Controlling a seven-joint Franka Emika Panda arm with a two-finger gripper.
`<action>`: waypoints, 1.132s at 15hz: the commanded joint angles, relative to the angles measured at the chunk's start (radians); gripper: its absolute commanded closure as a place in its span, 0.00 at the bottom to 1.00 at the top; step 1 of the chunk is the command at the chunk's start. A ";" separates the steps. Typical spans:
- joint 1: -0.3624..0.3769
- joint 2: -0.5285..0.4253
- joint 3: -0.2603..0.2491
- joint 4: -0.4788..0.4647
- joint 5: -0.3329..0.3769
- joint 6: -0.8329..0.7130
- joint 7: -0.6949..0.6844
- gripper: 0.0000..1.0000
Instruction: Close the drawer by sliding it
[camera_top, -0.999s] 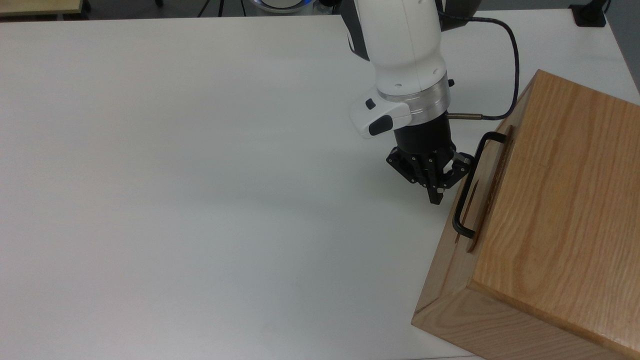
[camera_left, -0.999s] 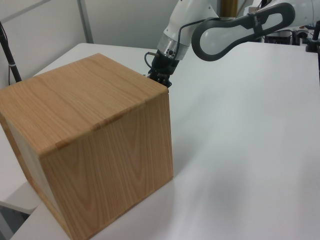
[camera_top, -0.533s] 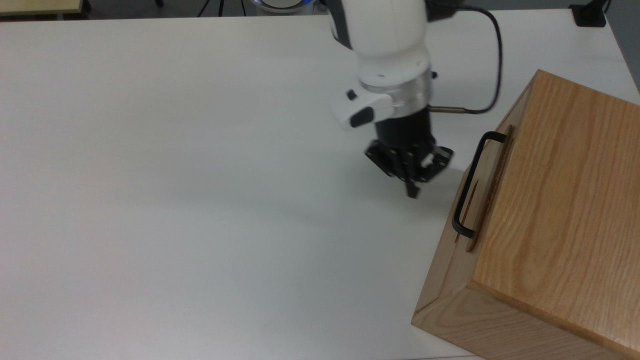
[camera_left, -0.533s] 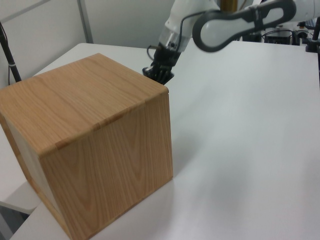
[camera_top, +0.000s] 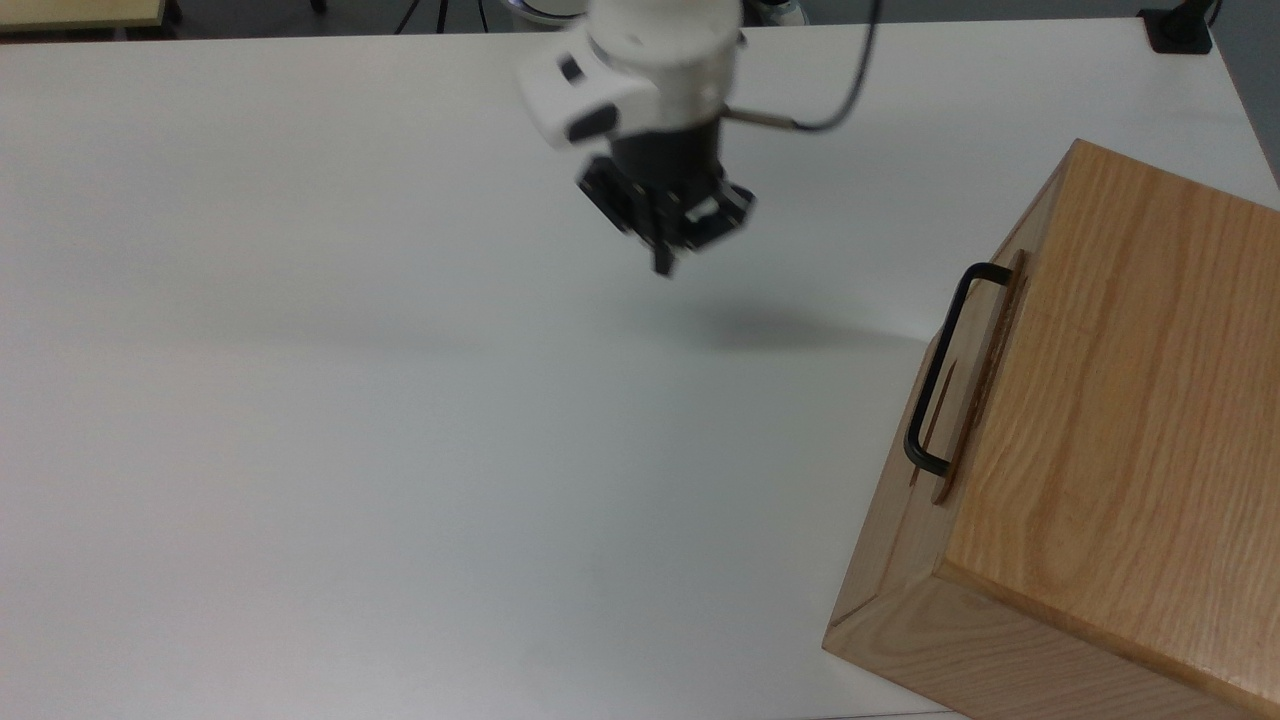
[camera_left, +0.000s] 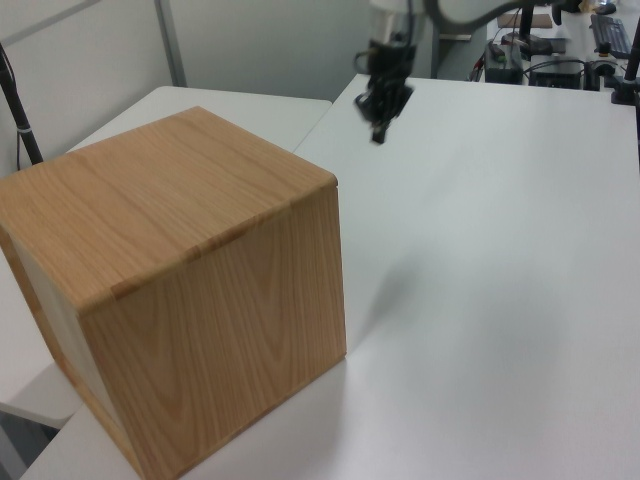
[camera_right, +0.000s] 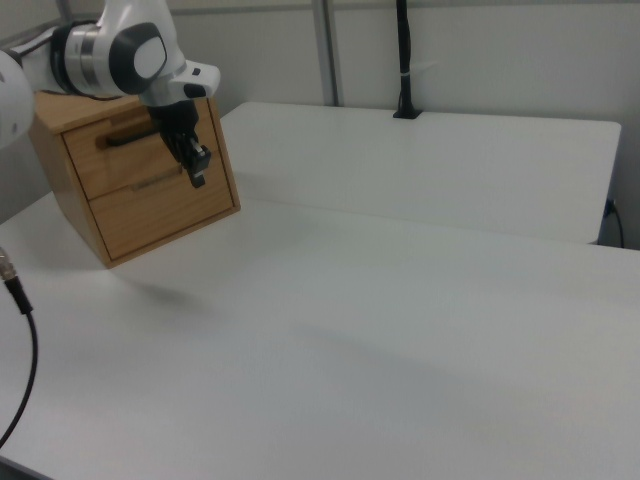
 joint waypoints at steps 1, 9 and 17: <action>-0.076 -0.187 -0.015 -0.147 -0.005 -0.092 -0.081 0.51; -0.107 -0.396 -0.115 -0.292 0.006 -0.137 -0.232 0.00; -0.084 -0.419 -0.166 -0.314 0.003 -0.131 -0.512 0.00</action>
